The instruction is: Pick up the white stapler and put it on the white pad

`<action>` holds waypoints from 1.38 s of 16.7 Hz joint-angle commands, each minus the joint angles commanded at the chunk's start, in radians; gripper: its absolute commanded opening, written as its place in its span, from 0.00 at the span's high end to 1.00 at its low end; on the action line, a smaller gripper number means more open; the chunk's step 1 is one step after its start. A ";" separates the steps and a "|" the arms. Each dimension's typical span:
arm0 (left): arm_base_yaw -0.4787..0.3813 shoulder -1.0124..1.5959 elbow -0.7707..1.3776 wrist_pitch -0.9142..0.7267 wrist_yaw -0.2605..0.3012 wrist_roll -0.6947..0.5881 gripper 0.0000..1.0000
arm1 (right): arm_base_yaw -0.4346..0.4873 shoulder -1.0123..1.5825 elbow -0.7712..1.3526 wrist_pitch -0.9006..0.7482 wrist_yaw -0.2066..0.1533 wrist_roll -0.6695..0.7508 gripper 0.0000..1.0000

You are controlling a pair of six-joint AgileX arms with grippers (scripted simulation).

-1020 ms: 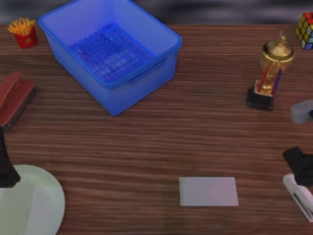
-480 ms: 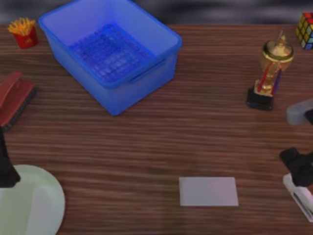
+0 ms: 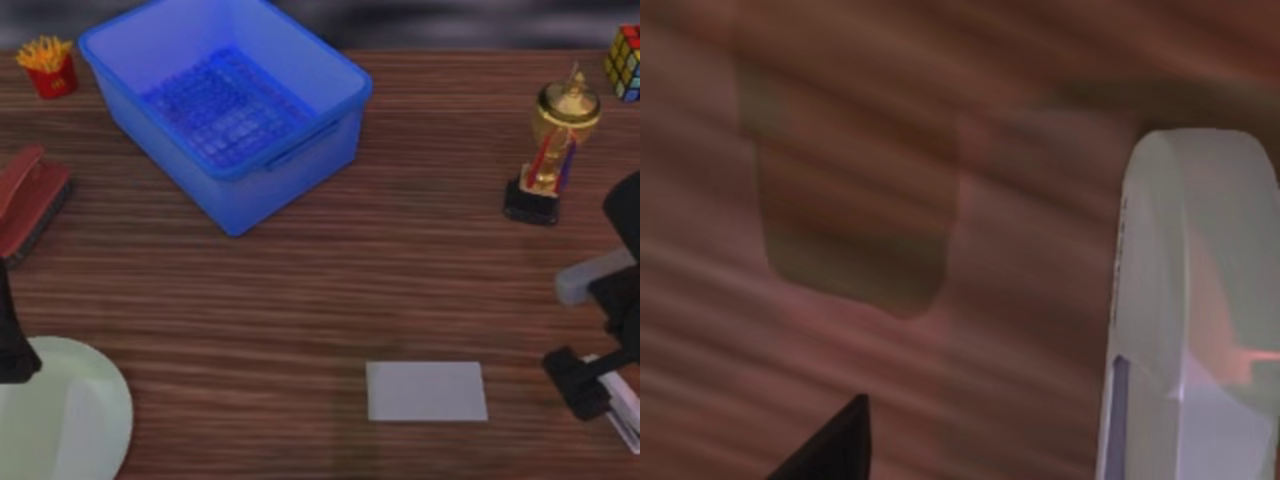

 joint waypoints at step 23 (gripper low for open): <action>0.000 0.000 0.000 0.000 0.000 0.000 0.00 | 0.002 0.035 -0.038 0.065 0.000 0.002 1.00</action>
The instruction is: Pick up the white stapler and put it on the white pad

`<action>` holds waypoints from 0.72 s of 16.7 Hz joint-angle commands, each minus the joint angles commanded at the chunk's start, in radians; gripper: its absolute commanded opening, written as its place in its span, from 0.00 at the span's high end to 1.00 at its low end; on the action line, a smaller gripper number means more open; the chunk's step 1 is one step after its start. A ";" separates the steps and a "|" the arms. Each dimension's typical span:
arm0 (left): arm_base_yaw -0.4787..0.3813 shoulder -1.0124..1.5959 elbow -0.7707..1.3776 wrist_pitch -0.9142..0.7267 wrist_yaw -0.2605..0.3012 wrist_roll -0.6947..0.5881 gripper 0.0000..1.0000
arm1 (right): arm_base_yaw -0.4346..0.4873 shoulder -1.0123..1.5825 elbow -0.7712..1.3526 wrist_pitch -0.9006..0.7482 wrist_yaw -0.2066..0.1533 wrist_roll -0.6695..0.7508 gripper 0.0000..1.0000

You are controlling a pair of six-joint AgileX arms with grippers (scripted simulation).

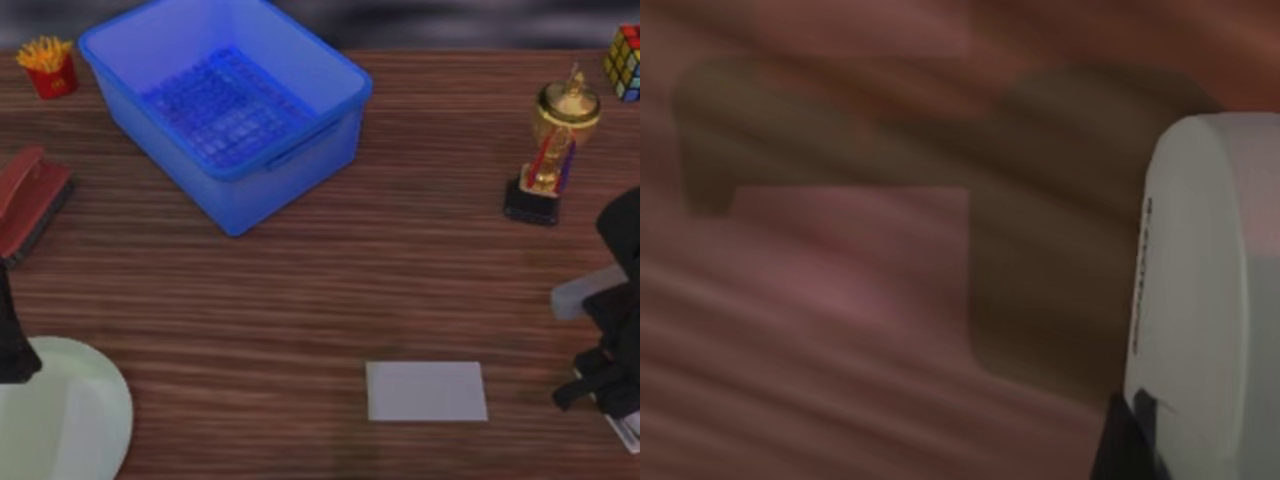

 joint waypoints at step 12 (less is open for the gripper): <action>0.000 0.000 0.000 0.000 0.000 0.000 0.00 | -0.002 -0.066 0.098 -0.171 0.000 0.000 1.00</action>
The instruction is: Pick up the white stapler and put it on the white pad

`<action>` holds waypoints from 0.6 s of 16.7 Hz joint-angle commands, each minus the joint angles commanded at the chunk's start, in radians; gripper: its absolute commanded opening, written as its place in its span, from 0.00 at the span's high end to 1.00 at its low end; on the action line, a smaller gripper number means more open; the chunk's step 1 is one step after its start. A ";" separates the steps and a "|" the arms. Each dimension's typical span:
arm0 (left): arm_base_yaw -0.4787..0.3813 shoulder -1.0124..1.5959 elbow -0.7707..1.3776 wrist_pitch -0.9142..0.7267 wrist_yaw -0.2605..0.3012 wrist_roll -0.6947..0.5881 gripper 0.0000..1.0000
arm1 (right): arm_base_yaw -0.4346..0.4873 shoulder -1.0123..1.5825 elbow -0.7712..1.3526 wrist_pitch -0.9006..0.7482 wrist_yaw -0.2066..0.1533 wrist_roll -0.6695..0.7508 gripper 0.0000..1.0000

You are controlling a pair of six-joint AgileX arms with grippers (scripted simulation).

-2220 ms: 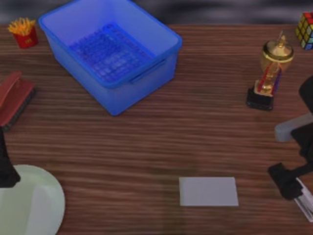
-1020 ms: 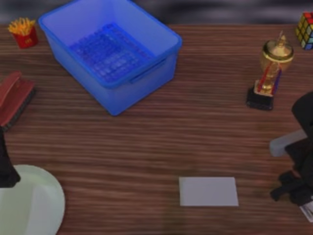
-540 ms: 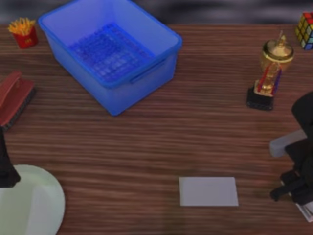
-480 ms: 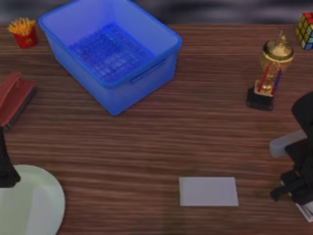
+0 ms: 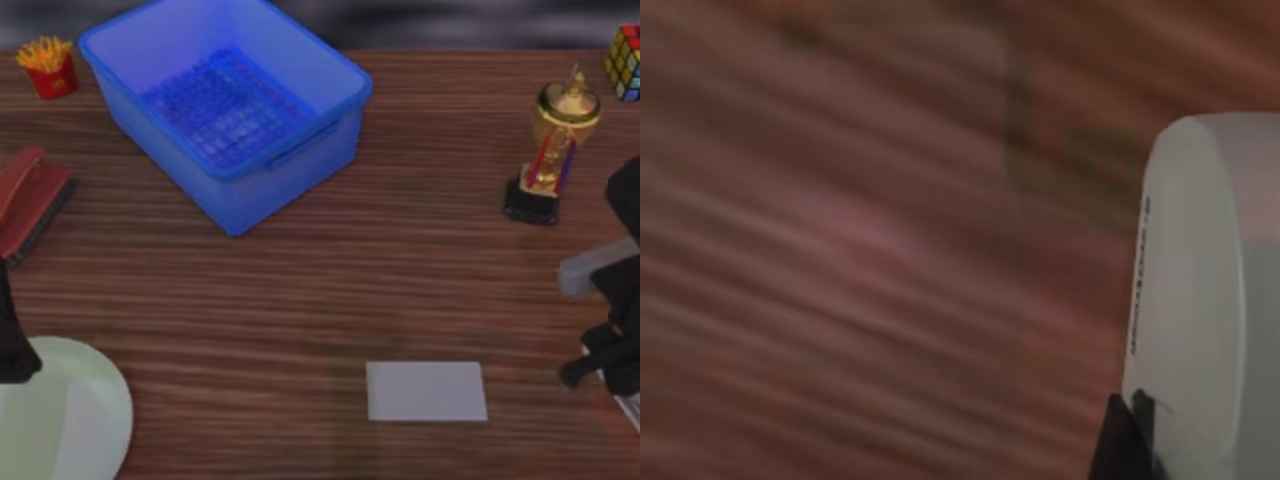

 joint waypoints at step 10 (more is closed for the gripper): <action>0.000 0.000 0.000 0.000 0.000 0.000 0.00 | 0.004 -0.132 0.145 -0.270 0.000 -0.009 1.00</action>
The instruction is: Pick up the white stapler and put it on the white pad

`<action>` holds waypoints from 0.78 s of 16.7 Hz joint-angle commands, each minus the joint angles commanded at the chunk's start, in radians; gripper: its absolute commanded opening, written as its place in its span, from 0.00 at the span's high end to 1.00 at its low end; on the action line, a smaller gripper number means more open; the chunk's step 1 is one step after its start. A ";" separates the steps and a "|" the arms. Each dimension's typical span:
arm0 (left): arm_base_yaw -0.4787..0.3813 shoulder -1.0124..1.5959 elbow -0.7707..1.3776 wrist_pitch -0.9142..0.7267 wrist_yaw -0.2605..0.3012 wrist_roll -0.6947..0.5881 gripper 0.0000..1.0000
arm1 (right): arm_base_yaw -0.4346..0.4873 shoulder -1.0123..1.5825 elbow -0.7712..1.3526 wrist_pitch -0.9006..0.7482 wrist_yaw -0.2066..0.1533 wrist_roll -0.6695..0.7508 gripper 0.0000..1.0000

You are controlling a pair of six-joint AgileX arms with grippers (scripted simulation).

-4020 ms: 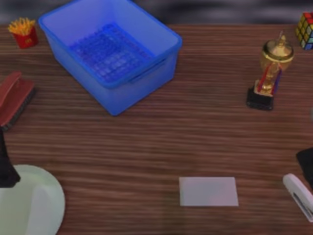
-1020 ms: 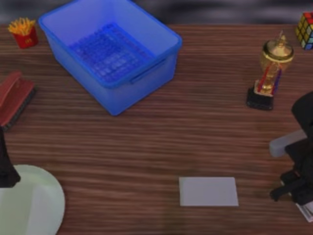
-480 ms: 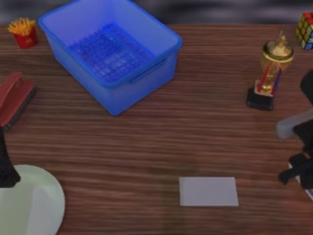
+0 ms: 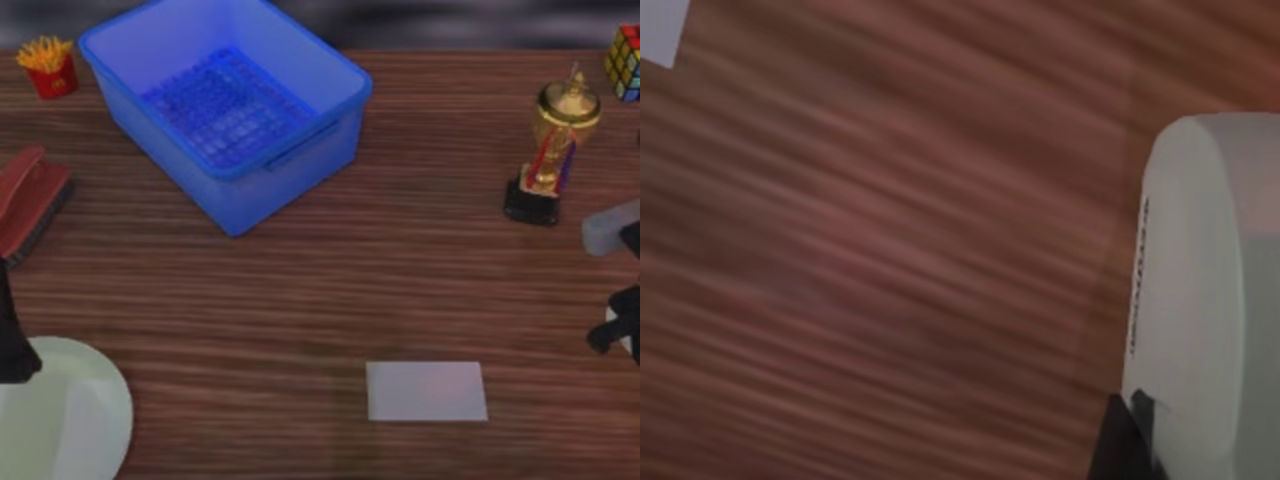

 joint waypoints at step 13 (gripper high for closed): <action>0.000 0.000 0.000 0.000 0.000 0.000 0.00 | 0.344 0.273 0.349 -0.095 0.012 -0.523 1.00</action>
